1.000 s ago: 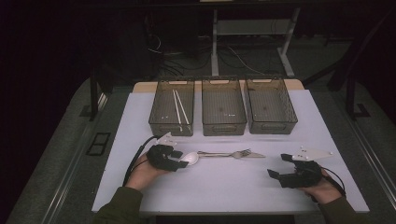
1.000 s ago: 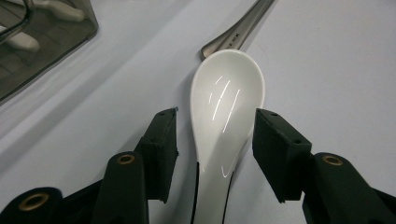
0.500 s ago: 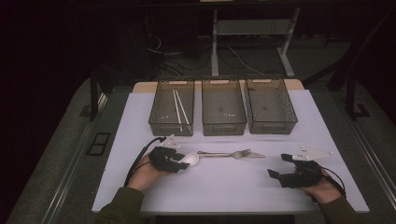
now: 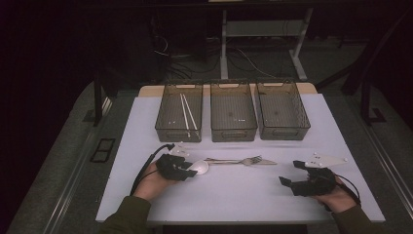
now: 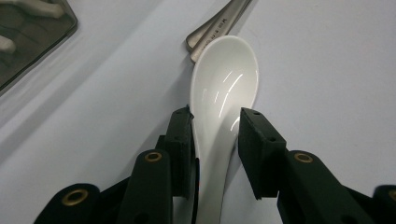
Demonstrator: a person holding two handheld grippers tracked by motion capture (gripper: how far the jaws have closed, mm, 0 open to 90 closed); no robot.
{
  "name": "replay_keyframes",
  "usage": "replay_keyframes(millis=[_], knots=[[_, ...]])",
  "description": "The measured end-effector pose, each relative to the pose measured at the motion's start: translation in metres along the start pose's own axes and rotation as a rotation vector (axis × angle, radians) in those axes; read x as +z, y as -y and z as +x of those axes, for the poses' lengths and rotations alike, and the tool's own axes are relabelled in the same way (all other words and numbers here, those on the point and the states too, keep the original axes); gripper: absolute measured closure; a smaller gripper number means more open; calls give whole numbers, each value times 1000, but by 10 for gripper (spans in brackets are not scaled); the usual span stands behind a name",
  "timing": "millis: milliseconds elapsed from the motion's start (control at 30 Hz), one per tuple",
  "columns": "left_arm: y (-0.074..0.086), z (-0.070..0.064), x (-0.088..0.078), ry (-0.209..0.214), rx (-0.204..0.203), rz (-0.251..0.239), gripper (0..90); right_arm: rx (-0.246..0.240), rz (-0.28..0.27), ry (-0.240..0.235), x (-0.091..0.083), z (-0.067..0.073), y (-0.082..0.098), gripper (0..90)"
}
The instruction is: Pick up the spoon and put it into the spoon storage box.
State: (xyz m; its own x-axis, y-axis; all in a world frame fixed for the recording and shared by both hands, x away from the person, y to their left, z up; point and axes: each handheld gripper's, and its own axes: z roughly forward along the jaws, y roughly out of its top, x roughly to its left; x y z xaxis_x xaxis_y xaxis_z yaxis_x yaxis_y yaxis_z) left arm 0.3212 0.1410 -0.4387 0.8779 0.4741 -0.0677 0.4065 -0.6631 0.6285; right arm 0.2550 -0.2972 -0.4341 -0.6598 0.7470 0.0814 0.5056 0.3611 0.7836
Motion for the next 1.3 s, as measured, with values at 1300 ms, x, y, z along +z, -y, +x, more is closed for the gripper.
replay_keyframes(millis=[1300], knots=[[-5,-3,-13,46,-21,-22,823,-1,-5,2,-1,-1,0,182]])
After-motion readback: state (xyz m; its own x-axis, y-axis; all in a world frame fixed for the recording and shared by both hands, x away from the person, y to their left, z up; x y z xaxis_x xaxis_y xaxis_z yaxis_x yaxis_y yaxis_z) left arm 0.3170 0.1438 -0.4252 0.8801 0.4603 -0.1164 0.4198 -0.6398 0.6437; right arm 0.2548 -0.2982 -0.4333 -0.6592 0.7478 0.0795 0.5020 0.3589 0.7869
